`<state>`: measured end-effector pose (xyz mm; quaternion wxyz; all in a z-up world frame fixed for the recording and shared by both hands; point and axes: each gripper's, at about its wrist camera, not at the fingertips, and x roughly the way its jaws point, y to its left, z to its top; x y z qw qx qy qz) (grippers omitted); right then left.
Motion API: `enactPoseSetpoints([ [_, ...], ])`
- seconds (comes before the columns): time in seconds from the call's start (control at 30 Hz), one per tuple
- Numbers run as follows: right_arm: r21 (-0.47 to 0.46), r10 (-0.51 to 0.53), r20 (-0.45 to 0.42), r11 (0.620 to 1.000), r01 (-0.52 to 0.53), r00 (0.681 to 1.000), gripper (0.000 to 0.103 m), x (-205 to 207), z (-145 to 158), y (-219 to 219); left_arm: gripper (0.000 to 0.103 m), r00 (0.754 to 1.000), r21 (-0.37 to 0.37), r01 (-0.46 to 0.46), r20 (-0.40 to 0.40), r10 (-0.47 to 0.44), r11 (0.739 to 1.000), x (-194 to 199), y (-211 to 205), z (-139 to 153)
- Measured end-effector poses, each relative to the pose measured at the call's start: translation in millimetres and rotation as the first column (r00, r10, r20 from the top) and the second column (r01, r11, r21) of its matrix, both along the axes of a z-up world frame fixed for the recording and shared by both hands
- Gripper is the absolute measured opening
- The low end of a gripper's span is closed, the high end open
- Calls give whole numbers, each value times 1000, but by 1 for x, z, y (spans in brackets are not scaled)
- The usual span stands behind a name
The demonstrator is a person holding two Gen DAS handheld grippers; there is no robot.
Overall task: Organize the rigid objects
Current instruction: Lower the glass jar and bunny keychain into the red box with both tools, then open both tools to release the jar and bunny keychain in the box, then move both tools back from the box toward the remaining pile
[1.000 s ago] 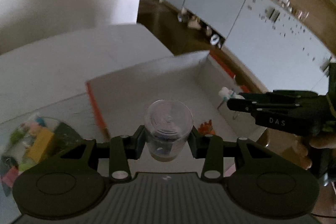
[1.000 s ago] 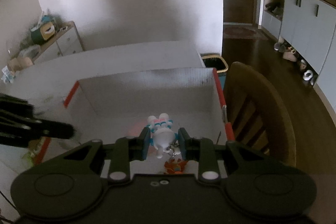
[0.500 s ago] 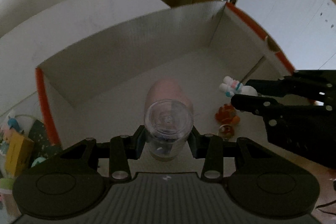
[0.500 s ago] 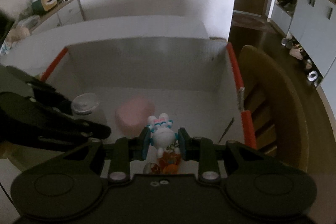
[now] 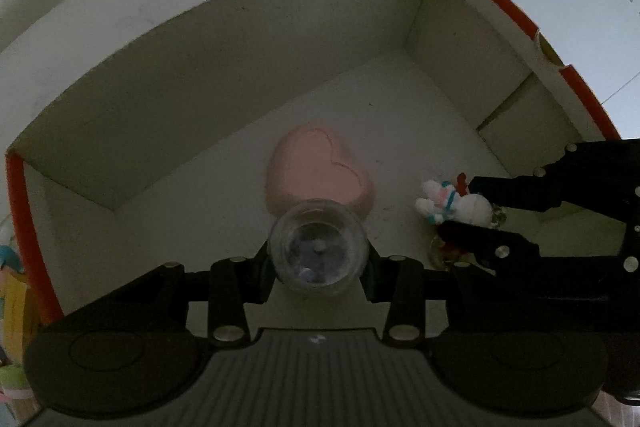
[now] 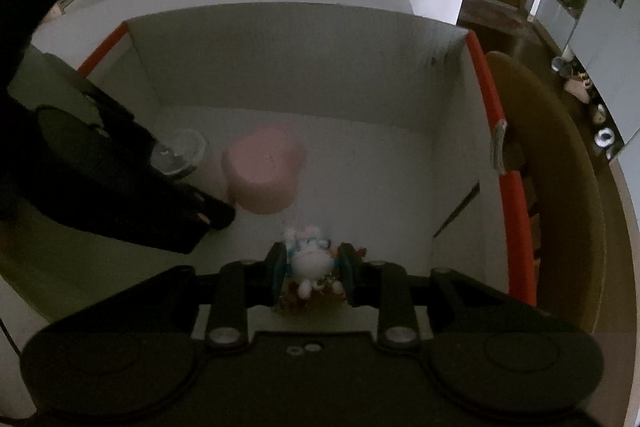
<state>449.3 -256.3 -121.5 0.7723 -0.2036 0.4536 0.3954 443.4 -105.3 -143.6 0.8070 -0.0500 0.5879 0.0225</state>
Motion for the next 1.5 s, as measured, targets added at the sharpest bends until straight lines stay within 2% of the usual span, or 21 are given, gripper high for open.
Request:
enactPoseSetpoints([
  [0.3, 37, -15, -7, 999, 15, 1000, 35, -1, 8, -10, 41, 998, -21, -38, -40, 37, 999, 3, 3, -1],
  [0.4, 55, -25, -2, 998, 25, 1000, 40, -3, 11, -16, 46, 999, -16, -34, -18, 33, 999, -3, 2, 5],
  [0.5, 75, -36, 1, 997, 36, 999, 46, -6, 16, -22, 57, 1000, 5, -20, 19, 20, 1000, -11, -2, 15],
  [0.57, 89, -43, 0, 995, 43, 999, 48, -8, 20, -26, 57, 999, 17, -12, 48, 11, 1000, -17, -6, 23],
  [0.93, 185, -75, 16, 980, 71, 997, 57, -26, 53, -43, 58, 982, -23, -37, 186, 40, 999, -54, -3, 68],
  [1.27, 284, -67, 33, 957, 55, 997, 68, -53, 84, -48, 58, 942, -54, -59, 327, 73, 997, -111, 12, 116],
  [1.33, 303, -72, 36, 951, 58, 997, 70, -60, 89, -49, 67, 933, -48, -61, 352, 74, 997, -121, 13, 121],
  [1.5, 336, -72, 45, 940, 53, 996, 80, -79, 101, -46, 69, 913, -52, -74, 398, 89, 996, -147, 18, 130],
])
